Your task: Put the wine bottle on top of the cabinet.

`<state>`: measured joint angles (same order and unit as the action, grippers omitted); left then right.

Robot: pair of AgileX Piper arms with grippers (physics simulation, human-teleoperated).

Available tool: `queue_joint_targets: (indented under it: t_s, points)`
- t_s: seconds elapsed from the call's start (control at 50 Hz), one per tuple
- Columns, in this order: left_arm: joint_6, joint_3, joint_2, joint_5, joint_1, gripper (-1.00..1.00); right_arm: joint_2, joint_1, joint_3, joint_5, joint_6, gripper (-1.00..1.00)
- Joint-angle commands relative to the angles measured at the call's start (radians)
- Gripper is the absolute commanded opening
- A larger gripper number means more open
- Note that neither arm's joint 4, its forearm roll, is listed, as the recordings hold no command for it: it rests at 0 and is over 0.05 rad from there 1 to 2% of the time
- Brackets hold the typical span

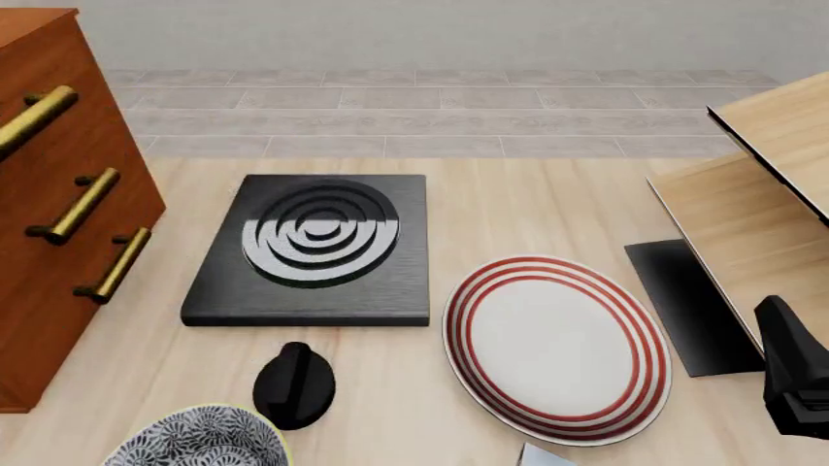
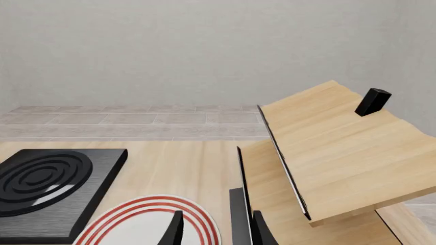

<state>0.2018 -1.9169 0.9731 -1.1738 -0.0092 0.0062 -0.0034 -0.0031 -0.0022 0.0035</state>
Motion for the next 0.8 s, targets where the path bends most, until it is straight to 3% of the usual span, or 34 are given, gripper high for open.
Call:
queue_joint_targets:
  t_s: [0.02,0.28,0.4,0.52,0.58,0.8]
  points:
    - [0.019,-0.108,0.035,-0.039,0.061,-1.0,0.0,0.0,0.0,0.0,0.0,1.0]
    - [0.015,-0.024,0.007,-0.013,0.163,-1.0,0.0,0.0,0.0,0.0,0.0,1.0]
    - [-0.027,-0.028,0.023,-0.006,0.211,-1.0,0.0,0.0,0.0,0.0,0.0,1.0]
    - [0.008,-0.024,0.035,0.012,0.269,-1.0,0.0,0.0,0.0,0.0,0.0,1.0]
    - [0.025,0.046,0.022,0.034,0.275,-1.0,0.0,0.0,0.0,0.0,0.0,1.0]
    - [0.016,-0.009,0.06,0.036,0.353,-1.0,0.0,0.0,0.0,0.0,0.0,1.0]
